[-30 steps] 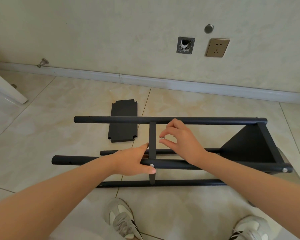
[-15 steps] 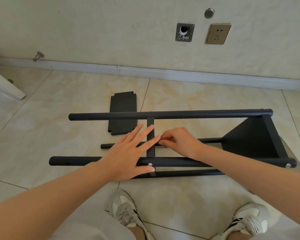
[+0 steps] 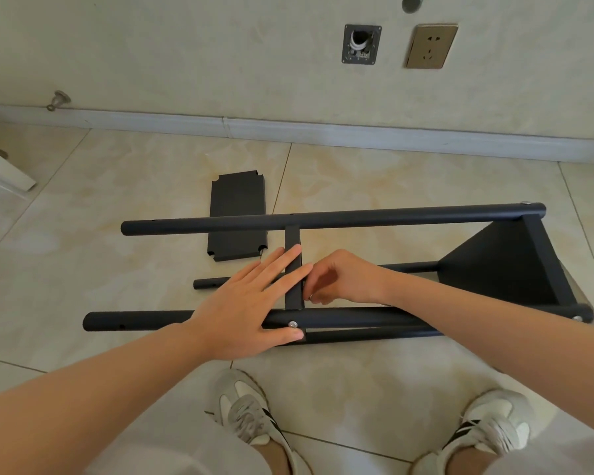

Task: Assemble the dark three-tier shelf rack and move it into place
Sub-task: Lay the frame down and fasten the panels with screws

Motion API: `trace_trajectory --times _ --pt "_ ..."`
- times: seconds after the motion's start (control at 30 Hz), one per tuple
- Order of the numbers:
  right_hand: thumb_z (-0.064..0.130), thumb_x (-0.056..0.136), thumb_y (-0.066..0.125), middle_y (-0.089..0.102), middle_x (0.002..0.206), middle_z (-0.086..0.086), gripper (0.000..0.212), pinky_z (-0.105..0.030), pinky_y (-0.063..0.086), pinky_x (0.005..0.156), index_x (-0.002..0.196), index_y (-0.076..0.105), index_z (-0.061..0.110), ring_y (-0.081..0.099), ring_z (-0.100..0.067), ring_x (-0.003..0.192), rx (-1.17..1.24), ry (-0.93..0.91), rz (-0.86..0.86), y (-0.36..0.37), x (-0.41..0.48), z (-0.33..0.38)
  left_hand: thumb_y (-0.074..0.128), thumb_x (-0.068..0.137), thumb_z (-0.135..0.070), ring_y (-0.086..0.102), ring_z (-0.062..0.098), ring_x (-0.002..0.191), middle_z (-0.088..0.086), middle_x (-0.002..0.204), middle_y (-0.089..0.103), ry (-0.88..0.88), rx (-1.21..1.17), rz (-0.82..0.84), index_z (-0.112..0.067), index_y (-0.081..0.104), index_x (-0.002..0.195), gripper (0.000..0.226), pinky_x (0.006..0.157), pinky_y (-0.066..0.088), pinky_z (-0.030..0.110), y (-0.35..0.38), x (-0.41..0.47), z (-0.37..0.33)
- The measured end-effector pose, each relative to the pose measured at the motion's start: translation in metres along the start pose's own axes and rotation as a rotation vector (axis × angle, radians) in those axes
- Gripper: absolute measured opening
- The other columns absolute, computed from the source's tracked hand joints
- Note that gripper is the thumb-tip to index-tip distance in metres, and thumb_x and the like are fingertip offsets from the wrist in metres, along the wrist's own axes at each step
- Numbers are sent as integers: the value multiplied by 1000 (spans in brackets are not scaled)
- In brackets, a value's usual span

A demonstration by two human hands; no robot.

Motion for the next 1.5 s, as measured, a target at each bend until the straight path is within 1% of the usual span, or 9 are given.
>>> trace_trajectory --times 0.1,0.23,0.33,0.47,0.6,0.87,1.17,1.33,1.5 --pt "-3 89 64 75 94 -12 17 -27 59 80 93 78 8 69 -16 82 37 12 60 5 3 1 31 84 -83 -24 0 149 -25 160 -29 3 -13 4 -55 -23 149 89 115 -8 22 -1 0 -1" --pt "0 90 65 74 101 -14 20 -28 59 81 108 73 0 70 -17 84 -35 14 83 9 9 -1 33 81 -87 -27 -8 145 -27 159 -30 1 -38 8 -59 -23 147 91 112 -10 18 -1 -2 -1" --pt "2 87 68 76 97 -8 17 -25 56 85 102 76 3 70 -10 84 -120 -20 123 13 8 4 35 84 -83 -23 -9 145 -26 162 -25 -4 -63 6 -59 -18 149 87 112 -6 18 -2 -3 -1" --pt "2 87 68 77 92 -6 14 -29 56 91 95 79 5 71 -11 86 -81 -34 131 13 4 3 23 94 -78 -10 6 154 -14 168 -10 -13 38 -28 -47 -5 157 76 122 -1 32 -3 -5 -2" --pt "-2 88 65 77 96 -11 16 -27 56 90 99 78 1 71 -11 86 -6 -51 109 14 6 3 24 96 -76 0 18 156 -5 168 10 -15 153 -65 -35 11 159 76 126 2 40 -4 -3 -4" --pt "-1 85 67 77 93 -5 16 -22 56 85 97 78 3 72 -13 88 53 -61 110 18 13 5 27 98 -72 6 15 156 1 167 20 4 230 -103 -14 17 161 86 126 5 38 -8 -5 -7" --pt "-4 86 62 75 97 -16 20 -40 57 91 102 75 -1 71 -30 91 107 13 155 22 13 3 28 99 -71 4 13 156 1 167 16 16 208 -109 -13 18 161 85 126 3 29 -7 -6 -8" --pt "-4 87 60 72 101 -24 21 -46 56 93 105 70 -6 69 -23 85 174 124 191 28 10 -7 28 98 -70 5 13 156 2 167 17 15 204 -125 -14 19 160 84 125 8 29 -9 -6 -9" --pt "0 89 63 72 106 -21 21 -46 55 95 109 68 -3 70 -34 100 256 170 208 27 10 -12 28 98 -70 5 14 156 2 167 18 17 203 -122 -14 19 160 84 125 9 30 -8 -6 -10"
Point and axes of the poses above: each hand's wrist, its own x-axis towards the middle knuckle, its own y-axis out of the palm, z = x × y, the point moved 9 cm from there along x, towards the middle knuckle
